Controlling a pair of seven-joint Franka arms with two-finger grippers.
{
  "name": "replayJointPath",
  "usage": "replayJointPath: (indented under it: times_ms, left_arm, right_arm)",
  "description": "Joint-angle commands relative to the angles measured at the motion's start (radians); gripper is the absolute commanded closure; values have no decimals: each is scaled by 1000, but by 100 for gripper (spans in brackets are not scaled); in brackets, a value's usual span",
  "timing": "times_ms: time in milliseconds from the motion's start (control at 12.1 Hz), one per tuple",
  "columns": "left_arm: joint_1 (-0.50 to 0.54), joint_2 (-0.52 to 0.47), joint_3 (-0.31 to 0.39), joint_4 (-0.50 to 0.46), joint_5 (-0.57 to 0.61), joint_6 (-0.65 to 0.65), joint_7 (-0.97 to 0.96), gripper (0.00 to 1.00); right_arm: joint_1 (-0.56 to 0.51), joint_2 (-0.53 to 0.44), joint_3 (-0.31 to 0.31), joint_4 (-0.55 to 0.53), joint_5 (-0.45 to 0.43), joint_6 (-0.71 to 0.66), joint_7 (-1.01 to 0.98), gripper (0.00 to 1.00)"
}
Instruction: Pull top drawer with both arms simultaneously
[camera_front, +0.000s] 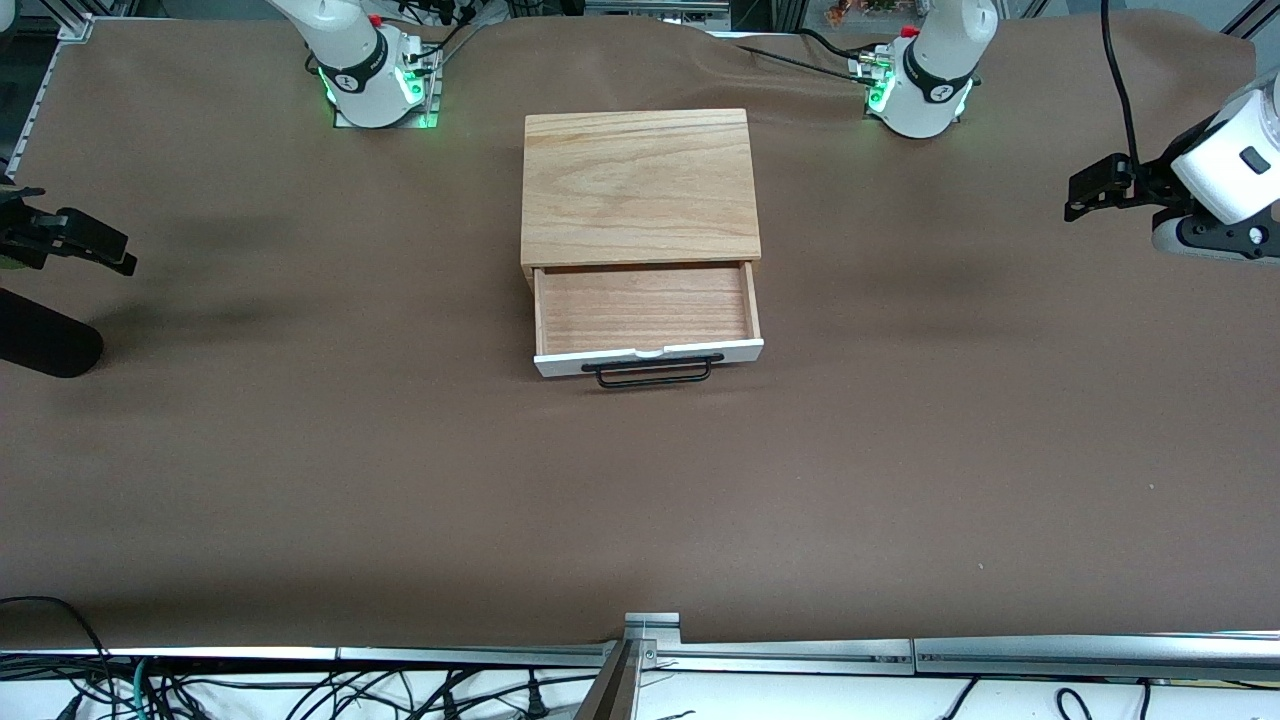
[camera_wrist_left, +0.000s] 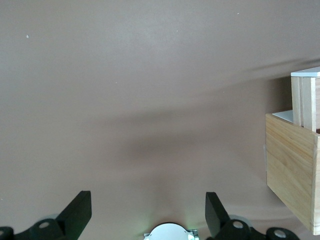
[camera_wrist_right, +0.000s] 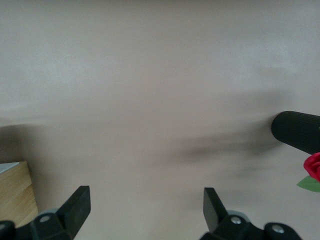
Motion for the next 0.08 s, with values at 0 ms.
replayJointPath:
  times_ms: [0]
  left_arm:
    - [-11, 19, 6, 23, 3, -10, -14, 0]
  right_arm:
    - [-15, -8, 15, -6, -14, -8, -8, 0]
